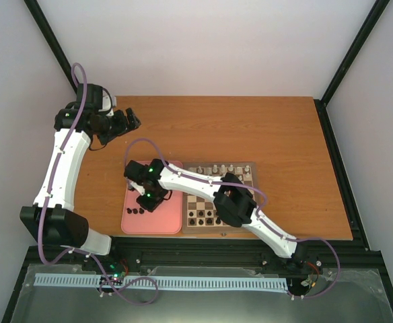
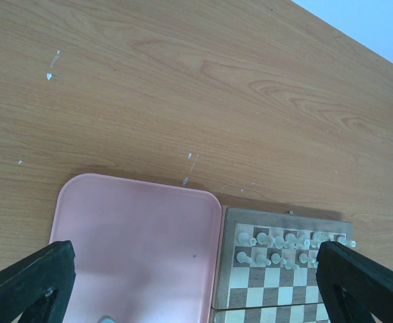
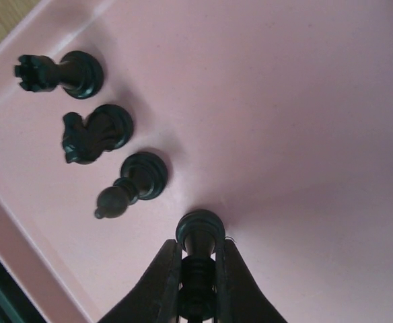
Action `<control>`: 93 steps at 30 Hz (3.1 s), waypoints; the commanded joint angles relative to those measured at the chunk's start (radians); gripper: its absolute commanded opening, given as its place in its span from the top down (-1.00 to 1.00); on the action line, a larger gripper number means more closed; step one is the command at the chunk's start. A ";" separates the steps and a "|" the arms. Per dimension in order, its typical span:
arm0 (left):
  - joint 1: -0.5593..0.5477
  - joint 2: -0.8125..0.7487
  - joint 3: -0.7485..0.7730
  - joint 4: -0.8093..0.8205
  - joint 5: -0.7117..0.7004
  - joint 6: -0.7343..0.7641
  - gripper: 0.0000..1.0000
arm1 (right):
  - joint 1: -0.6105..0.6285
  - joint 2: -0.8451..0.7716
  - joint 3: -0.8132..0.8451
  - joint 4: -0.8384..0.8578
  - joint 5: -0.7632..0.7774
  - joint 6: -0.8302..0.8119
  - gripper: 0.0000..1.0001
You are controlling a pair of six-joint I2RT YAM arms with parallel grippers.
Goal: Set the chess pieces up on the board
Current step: Pick up the chess piece from the storage box, then place the chess piece on the chessboard.
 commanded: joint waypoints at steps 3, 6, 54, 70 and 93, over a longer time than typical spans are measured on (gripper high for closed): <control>-0.007 -0.014 0.013 0.006 0.008 0.006 -0.99 | -0.010 -0.127 -0.074 -0.011 0.151 0.046 0.94; -0.007 -0.016 0.012 0.006 0.008 0.007 -0.99 | -0.030 -0.277 -0.224 0.033 0.208 0.115 0.94; -0.007 0.014 0.004 0.010 0.000 0.007 -0.99 | -0.103 -0.997 -1.287 0.171 0.262 0.519 0.89; -0.006 0.025 0.008 0.010 -0.008 0.010 -1.00 | -0.128 -0.968 -1.294 0.181 0.250 0.483 0.77; -0.006 0.024 0.007 0.009 -0.009 0.010 -0.99 | -0.129 -1.072 -1.121 0.046 0.274 0.462 0.26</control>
